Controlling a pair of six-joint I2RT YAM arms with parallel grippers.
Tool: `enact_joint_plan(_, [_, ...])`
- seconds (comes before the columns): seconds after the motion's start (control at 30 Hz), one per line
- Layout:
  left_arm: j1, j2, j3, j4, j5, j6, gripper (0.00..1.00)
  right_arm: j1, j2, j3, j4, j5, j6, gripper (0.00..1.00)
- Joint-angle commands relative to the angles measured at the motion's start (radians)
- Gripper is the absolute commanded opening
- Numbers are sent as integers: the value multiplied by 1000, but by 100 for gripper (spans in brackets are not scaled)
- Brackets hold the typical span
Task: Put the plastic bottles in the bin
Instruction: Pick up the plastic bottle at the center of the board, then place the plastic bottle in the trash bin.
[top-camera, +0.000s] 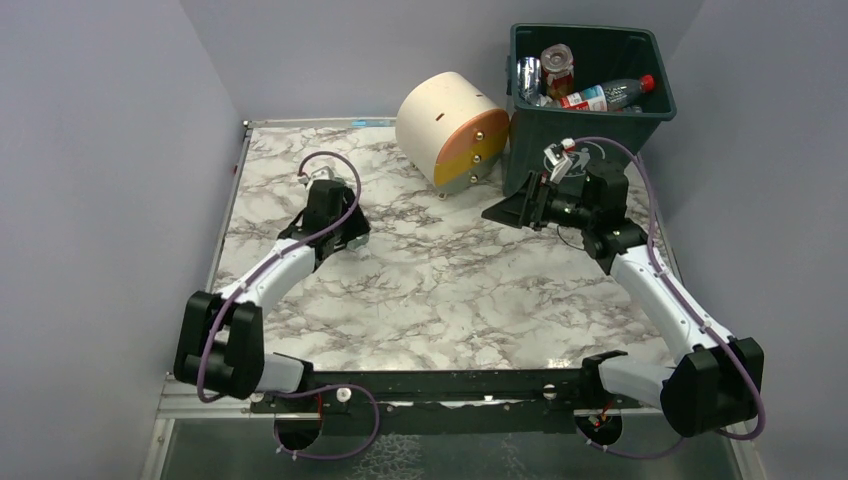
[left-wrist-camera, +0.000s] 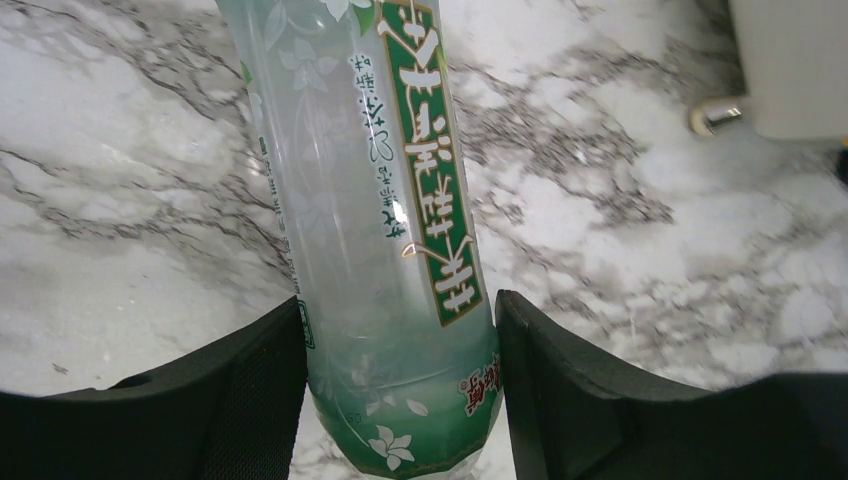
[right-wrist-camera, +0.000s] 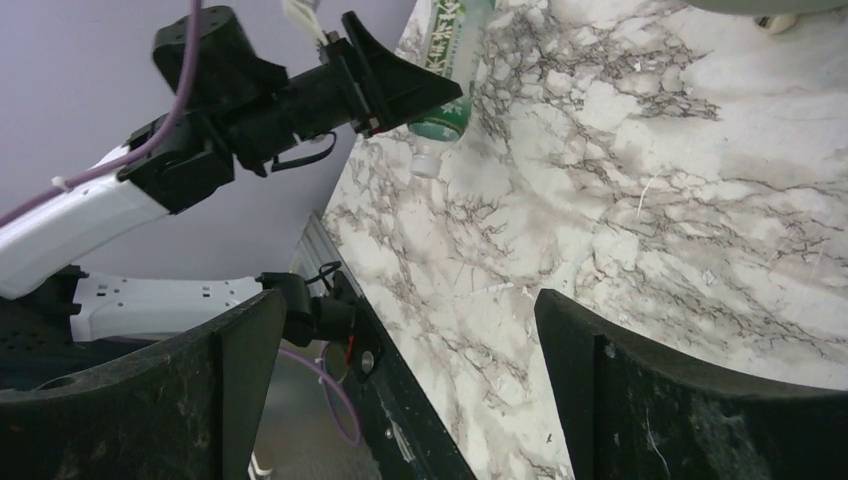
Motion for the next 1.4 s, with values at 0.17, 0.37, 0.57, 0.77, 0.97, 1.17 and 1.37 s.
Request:
enact_joint_plan(0.17, [-170,-241,-52,-124,104,9,55,16,1,-30,40,-6,12,99])
enact_joint_plan(0.37, [-237,-333,-77,-138,150,-27,55,22,27,-22,35,-3,6,100])
enact_joint_plan(0.57, [-294,-359,-68,-129,199,-42,55,32,66,-18,50,-6,18,100])
enact_joint_plan(0.77, [-357,-376,-66,-110,224,-39,55,45,89,-9,58,0,23,100])
enact_joint_plan(0.97, [-399,-404,-65,-98,249,-24,55,55,111,12,48,14,17,100])
enact_joint_plan(1.17, [-420,-413,-73,-56,347,-7,55,81,143,44,48,34,21,100])
enact_joint_plan(1.37, [-457,-445,-77,-23,397,-1,56,126,176,62,70,60,37,100])
